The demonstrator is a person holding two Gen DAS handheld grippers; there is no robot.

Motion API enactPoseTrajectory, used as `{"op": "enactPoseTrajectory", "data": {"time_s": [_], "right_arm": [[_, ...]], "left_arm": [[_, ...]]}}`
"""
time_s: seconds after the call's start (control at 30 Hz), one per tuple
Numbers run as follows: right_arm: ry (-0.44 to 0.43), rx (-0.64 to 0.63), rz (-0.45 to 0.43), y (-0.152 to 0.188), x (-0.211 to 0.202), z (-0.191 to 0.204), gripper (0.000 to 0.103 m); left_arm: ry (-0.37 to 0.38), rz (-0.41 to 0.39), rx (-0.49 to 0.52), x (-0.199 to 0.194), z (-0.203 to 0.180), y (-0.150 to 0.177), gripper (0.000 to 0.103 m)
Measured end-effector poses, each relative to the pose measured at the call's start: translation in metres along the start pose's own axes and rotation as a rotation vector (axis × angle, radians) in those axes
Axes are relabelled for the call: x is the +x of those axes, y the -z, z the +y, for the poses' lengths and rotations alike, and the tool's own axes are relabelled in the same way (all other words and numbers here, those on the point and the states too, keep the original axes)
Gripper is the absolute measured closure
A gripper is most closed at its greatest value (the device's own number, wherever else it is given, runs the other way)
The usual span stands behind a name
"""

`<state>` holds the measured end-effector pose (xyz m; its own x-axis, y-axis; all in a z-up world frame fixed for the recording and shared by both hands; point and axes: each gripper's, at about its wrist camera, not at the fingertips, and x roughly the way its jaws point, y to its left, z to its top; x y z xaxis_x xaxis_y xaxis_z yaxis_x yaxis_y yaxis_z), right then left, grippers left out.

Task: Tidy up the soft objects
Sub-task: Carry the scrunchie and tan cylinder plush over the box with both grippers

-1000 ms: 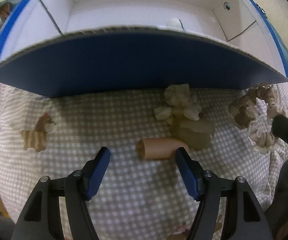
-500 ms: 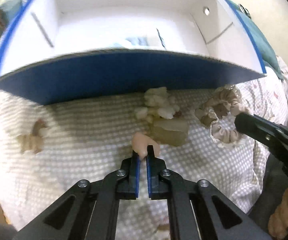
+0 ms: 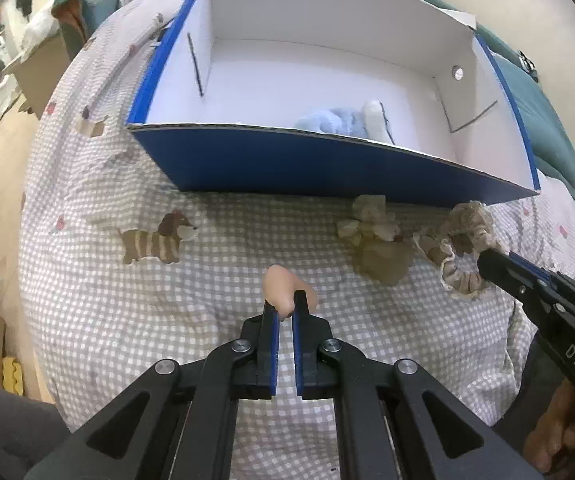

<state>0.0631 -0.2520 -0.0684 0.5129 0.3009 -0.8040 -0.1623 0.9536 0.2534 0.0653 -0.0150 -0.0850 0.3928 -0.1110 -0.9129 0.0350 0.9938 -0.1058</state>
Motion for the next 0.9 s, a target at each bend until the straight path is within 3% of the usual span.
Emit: {"op": "enactPoseTrajectory", "data": {"time_s": [0.43,0.7,0.9], "right_arm": [[-0.052,-0.018,-0.049,-0.002,-0.012,0.006,0.087],[-0.132,-0.026,-0.176,-0.009,-0.041,0.012,0.087],[-0.143,-0.052,-0.255,-0.020,-0.063,0.016,0.087]], "left_arm": [[-0.089,-0.080,-0.006,-0.017,-0.003,0.001,0.097],[-0.145,-0.252,-0.040,-0.056,0.002,-0.006,0.097],[-0.142,-0.342,-0.073,-0.085,0.007,-0.022,0.097]]}}
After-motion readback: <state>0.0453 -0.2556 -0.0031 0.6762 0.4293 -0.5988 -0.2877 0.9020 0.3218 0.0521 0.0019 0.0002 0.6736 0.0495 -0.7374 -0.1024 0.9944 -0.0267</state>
